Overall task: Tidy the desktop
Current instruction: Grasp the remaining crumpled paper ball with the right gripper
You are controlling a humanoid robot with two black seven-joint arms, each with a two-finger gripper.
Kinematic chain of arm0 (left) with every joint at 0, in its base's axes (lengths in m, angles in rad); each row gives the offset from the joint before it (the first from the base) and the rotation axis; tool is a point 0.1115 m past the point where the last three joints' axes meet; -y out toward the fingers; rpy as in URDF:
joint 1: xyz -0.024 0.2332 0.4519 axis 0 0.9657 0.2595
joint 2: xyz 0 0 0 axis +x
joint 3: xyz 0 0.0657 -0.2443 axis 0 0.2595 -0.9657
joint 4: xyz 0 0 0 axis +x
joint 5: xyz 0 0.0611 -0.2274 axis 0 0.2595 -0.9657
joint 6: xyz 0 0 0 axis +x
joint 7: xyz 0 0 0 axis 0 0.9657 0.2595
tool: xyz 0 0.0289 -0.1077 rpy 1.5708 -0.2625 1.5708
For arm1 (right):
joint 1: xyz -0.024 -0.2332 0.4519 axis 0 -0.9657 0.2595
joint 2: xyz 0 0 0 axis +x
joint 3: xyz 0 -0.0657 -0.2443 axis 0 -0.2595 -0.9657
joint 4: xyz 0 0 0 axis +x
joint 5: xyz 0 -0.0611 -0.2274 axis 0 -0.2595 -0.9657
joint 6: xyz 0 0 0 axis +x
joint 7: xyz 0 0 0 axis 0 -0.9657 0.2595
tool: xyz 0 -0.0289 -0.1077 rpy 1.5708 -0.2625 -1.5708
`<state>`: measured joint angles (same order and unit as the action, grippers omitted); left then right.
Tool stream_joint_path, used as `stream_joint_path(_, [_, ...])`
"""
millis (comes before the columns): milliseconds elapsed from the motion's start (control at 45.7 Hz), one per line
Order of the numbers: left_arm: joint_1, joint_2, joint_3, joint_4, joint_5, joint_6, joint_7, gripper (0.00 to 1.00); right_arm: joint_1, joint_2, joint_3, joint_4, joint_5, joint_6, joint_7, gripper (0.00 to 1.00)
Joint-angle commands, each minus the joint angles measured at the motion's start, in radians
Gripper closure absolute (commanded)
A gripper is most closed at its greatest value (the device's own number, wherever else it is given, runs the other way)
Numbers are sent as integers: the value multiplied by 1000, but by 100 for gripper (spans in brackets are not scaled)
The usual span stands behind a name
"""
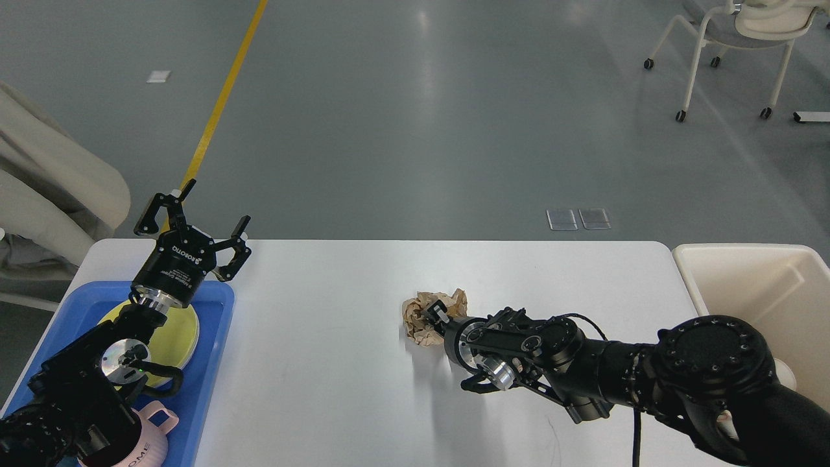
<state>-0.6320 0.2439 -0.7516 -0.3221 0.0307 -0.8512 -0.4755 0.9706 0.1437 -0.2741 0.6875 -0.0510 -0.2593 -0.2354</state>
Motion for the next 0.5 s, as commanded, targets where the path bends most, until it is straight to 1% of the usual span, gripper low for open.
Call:
stream_joint_path(0, [0,0,0,0,0,0,0,0,-6,2,1,0,-26,0,-1,56])
stream_joint_path(44, [0,0,0,0,0,0,0,0,-6,2,1,0,-38,0,1,60])
stream_joint_path(88, [0,0,0,0,0,0,0,0,-6,2,1,0,-50,0,1,67])
stream_joint_path(109, [0,0,0,0,0,0,0,0,-6,0,1,1,-56,0,1,73])
stream_joint_path(153, [0,0,0,0,0,0,0,0,-6,0,1,1,-70,5,1,92])
stream_joint_path(175, [0,0,0,0,0,0,0,0,-6,-1,1,3,-75,8,1,100])
stream_joint_path(394, [0,0,0,0,0,0,0,0,-1,-10,-1,55,-76,18,-1,100])
stream_joint_path(482, [0,0,0,0,0,0,0,0,14,-41,-26,142,-76,18,-7,100])
